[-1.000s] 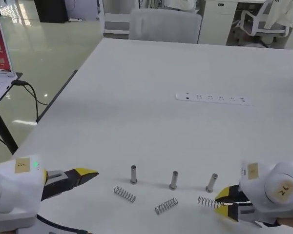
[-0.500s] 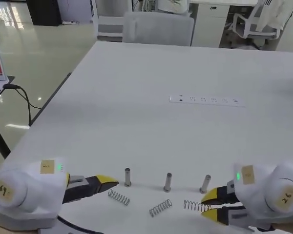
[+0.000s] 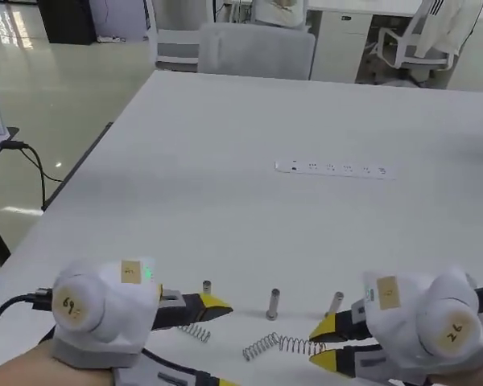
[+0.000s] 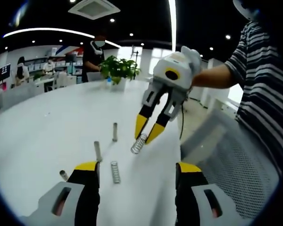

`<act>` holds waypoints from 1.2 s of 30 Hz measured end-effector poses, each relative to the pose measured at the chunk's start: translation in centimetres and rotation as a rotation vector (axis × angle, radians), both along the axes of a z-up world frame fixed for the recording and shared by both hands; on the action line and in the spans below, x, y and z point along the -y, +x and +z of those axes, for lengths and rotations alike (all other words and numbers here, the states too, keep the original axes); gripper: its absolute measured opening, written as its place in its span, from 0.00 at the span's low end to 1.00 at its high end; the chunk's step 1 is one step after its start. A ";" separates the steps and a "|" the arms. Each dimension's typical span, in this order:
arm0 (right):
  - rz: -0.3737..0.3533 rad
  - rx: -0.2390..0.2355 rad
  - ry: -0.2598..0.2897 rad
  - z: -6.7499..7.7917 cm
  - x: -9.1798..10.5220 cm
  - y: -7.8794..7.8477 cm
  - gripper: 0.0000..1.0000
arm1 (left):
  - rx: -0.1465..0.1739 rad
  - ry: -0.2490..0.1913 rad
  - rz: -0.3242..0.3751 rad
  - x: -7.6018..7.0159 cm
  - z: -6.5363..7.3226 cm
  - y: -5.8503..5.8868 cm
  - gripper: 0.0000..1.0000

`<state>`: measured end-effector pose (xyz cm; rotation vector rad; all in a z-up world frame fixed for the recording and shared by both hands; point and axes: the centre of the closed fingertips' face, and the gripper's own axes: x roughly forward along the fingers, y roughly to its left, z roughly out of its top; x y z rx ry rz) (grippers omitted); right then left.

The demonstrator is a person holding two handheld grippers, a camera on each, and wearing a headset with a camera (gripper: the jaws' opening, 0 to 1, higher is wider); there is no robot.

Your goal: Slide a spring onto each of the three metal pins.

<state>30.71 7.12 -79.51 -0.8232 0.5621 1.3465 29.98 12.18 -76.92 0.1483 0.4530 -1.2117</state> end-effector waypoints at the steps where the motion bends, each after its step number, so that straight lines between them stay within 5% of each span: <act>1: 0.000 0.000 -0.001 0.0 -0.1 0.0 0.08 | -0.001 -0.001 -0.002 0.1 -0.1 0.1 0.58; 16: 0.016 -0.003 0.019 0.5 -0.9 -0.2 0.08 | 0.007 -0.027 -0.043 2.8 -0.6 1.2 0.41; 28: 0.028 -0.007 0.041 1.1 -0.9 -0.6 0.08 | -0.018 -0.054 -0.062 3.9 -0.7 0.8 0.24; 36: 0.047 -0.005 0.049 1.5 -1.1 -0.9 0.08 | 0.003 -0.052 -0.088 4.3 -0.7 0.4 0.11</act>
